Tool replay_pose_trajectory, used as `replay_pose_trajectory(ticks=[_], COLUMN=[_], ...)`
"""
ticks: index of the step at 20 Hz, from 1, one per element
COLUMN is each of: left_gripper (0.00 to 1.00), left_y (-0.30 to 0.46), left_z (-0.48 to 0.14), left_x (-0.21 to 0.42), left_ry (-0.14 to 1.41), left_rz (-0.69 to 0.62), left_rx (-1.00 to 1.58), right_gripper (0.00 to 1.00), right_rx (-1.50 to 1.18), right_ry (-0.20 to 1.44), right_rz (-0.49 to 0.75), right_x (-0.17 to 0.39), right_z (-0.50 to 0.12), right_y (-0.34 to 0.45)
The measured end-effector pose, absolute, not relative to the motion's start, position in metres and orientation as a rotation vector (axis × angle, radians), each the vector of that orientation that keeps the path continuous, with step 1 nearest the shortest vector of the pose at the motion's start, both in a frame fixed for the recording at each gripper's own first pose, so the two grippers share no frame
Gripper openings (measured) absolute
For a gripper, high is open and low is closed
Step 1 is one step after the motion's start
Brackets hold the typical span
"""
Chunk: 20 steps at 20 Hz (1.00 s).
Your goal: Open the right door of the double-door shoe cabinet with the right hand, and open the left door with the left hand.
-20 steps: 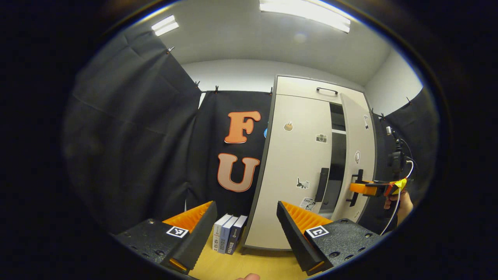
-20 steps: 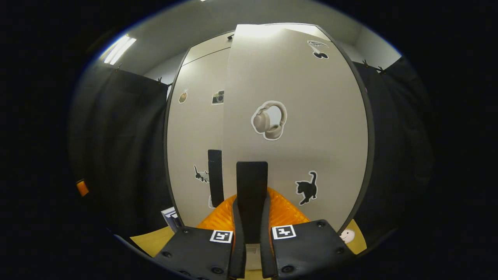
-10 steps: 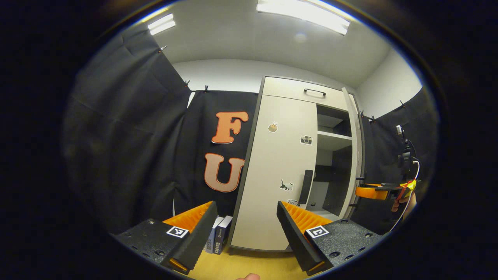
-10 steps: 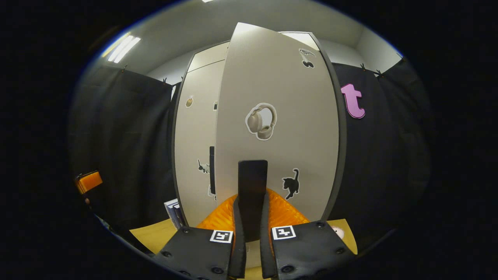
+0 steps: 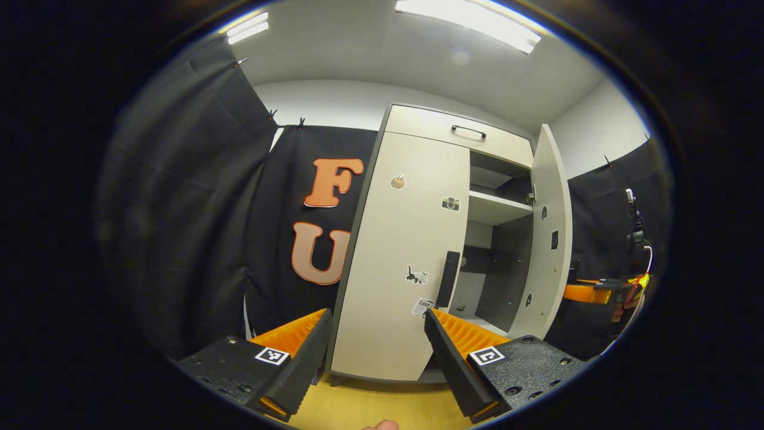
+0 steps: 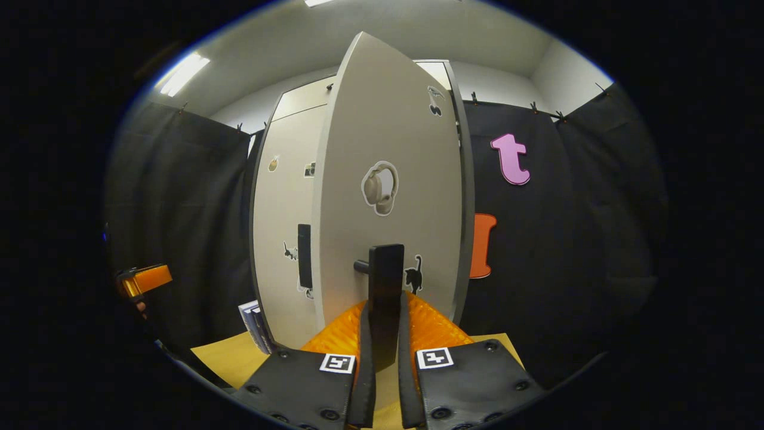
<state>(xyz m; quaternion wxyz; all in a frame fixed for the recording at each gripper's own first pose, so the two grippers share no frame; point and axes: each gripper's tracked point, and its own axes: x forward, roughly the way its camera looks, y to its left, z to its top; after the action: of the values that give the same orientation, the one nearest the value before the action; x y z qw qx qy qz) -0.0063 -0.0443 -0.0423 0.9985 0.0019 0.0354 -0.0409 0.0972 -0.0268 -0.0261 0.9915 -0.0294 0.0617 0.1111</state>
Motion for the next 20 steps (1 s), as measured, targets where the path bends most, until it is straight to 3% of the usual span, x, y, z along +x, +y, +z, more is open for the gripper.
replay_pose_trajectory(ticks=[20], left_gripper=[0.94], left_y=[-0.048], left_z=[-0.054], left_x=[-0.003], left_ry=[0.098], left_rz=[-0.116], left_rx=[-0.003], right_gripper=[0.22], right_rx=[-0.098], right_ry=[0.057], right_rz=[-0.021], right_x=[0.083], right_z=[-0.026], right_y=[-0.095])
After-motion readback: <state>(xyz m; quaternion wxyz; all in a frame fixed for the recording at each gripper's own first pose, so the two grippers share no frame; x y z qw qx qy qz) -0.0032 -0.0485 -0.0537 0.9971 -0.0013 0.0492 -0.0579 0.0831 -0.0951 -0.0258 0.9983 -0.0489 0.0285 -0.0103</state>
